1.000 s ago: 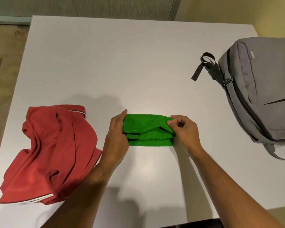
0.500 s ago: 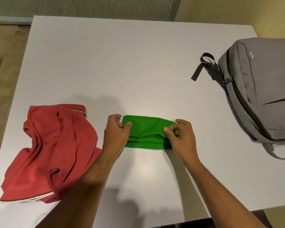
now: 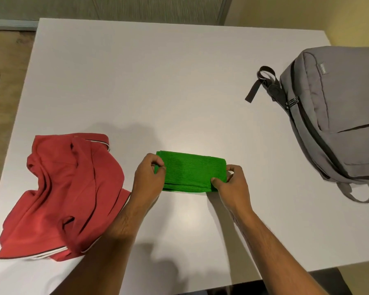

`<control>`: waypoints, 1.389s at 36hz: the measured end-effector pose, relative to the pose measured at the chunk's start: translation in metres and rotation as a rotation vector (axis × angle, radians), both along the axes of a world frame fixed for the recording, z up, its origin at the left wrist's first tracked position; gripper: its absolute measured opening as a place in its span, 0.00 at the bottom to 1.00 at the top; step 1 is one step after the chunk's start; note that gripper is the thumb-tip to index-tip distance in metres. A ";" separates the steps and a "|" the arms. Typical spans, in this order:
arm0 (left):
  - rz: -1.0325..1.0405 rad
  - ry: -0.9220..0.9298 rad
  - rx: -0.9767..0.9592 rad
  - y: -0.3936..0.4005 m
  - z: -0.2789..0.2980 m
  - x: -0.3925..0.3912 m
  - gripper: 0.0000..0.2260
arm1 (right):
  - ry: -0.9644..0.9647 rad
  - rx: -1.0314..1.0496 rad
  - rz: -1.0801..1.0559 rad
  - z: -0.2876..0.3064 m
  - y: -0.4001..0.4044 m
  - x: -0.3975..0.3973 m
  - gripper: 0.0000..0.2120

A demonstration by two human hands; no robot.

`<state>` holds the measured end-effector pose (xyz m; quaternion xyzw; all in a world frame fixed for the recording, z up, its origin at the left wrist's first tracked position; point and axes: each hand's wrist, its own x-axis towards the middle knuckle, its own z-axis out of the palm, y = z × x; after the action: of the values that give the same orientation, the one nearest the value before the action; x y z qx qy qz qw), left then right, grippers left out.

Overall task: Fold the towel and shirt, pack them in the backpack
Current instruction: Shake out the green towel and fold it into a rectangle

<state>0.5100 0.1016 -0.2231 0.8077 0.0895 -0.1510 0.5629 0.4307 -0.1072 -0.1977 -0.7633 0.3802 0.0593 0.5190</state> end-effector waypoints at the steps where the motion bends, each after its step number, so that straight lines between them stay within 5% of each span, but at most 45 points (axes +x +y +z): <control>1: -0.005 0.004 -0.005 0.000 0.001 0.000 0.13 | -0.006 0.003 0.014 0.001 0.001 -0.002 0.19; 10: -0.094 -0.002 0.013 0.003 0.005 -0.004 0.17 | -0.051 -0.154 0.138 -0.007 0.001 -0.016 0.23; 19: -0.147 -0.237 0.343 -0.003 0.007 -0.012 0.26 | -0.158 -0.432 0.244 -0.014 0.015 -0.017 0.40; 25: -0.299 -0.652 0.389 -0.039 0.014 -0.001 0.12 | -0.290 -0.701 0.445 -0.014 0.016 -0.012 0.29; 28: -0.477 -0.743 0.508 -0.053 -0.005 0.007 0.14 | -0.276 -0.741 0.531 -0.016 0.016 -0.010 0.27; 33: -0.676 -0.637 0.837 -0.046 -0.031 0.007 0.26 | -0.195 -0.714 0.524 -0.008 0.025 -0.005 0.29; 42: -0.679 -0.615 0.805 -0.043 -0.043 0.002 0.32 | -0.356 -0.585 0.548 -0.006 0.059 0.044 0.24; 50: -0.646 -0.572 0.855 -0.044 -0.044 0.001 0.29 | -0.108 -0.712 0.614 -0.041 0.049 0.047 0.30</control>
<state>0.5112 0.0573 -0.2675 0.9570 -0.2625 -0.0418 0.1159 0.4780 -0.0584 -0.2391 -0.9728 0.1060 0.0362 0.2026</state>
